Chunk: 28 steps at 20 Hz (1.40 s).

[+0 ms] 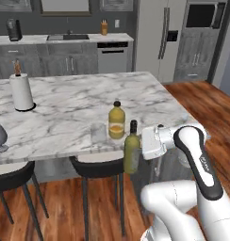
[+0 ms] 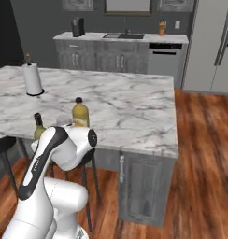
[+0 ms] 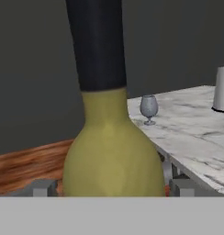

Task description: There is a wine glass and glass cup on the dining counter. Place the wine bottle next to the wine glass and the juice bottle next to the glass cup.

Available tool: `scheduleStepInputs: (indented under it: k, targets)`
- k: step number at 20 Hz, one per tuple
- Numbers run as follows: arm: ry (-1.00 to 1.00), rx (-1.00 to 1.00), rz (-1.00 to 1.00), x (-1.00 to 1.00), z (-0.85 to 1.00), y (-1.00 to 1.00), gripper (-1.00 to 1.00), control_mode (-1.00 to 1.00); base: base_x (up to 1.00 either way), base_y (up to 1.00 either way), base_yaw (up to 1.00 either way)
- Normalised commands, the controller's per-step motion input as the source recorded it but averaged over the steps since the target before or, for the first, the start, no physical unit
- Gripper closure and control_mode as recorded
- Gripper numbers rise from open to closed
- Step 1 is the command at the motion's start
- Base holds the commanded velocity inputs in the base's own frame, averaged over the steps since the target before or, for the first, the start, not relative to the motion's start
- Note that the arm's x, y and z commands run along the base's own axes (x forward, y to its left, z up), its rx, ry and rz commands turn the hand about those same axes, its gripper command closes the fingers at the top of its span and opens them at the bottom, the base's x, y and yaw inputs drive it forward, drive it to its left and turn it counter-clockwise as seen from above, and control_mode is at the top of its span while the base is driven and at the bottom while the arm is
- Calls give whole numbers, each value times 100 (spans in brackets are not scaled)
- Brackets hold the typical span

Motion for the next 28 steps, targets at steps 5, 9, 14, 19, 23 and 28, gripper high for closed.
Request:
scheduleStepInputs:
  k: [5, 9, 14, 19, 23, 28]
  targets:
    - [0, 0, 0, 0, 0, 0, 100, 100, 6, 89, 0]
    - [0, 0, 0, 0, 0, 0, 100, 100, 8, 87, 0]
    - [0, 0, 0, 0, 0, 0, 100, 100, 14, 80, 0]
    - [0, 0, 0, 0, 0, 0, 100, 100, 20, 64, 0]
    - [0, 0, 0, 0, 0, 0, 100, 100, 35, 39, 2]
    - [0, 0, 0, 0, 0, 0, 100, 100, 43, 40, 3]
